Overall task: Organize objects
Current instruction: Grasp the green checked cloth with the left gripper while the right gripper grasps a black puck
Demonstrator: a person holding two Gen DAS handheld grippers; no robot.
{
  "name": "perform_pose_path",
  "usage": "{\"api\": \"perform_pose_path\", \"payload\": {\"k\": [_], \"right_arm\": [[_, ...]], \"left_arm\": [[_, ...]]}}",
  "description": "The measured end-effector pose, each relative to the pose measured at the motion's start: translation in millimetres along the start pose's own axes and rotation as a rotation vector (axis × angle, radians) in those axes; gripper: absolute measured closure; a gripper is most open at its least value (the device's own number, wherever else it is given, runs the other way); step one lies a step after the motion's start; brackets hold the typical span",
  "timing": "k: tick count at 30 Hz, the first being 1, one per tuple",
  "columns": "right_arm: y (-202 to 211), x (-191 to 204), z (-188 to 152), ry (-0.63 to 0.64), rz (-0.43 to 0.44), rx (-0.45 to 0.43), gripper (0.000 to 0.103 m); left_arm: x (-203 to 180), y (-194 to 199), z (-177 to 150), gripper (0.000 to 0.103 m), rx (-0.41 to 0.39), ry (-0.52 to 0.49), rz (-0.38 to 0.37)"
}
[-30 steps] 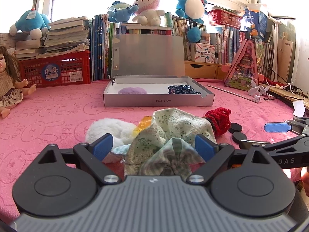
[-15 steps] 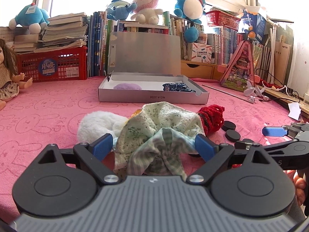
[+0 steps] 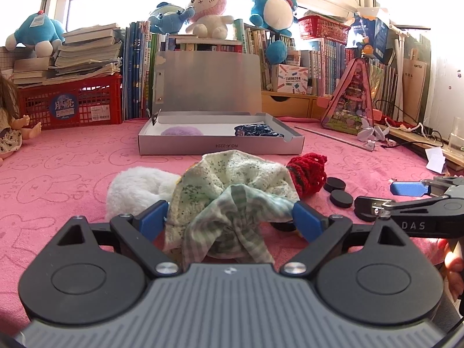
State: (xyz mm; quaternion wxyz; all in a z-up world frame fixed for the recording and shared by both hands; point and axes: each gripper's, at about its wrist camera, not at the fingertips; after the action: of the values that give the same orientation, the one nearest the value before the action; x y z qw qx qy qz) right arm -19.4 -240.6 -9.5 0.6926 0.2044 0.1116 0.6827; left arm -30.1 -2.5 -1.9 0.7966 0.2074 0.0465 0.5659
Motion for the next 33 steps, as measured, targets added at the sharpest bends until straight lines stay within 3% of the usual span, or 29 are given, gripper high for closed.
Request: {"api": "perform_pose_path", "payload": {"k": [10,19,33], "right_arm": [[-5,7,-6,0.014,0.000,0.037,0.037],[-5,5,-4,-0.001,-0.001,0.038,0.042],[0,12,-6,0.016,0.028,0.024,0.049]], "left_arm": [[-7,-10,3,0.010,0.054,-0.010,0.027],[-7,-13,5,0.012,0.063,0.014,0.044],[-9,-3,9,0.034,0.004,-0.015,0.037]]}}
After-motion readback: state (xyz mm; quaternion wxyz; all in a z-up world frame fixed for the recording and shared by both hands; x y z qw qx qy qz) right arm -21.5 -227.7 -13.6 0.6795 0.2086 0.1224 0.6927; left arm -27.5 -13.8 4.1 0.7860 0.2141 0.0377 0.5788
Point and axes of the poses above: each gripper's, at about its wrist camera, not at the fingertips, and y roughly against the way its jaws point, x to its left, z to its top, and after that the axes turned 12 degrees about -y, right-handed
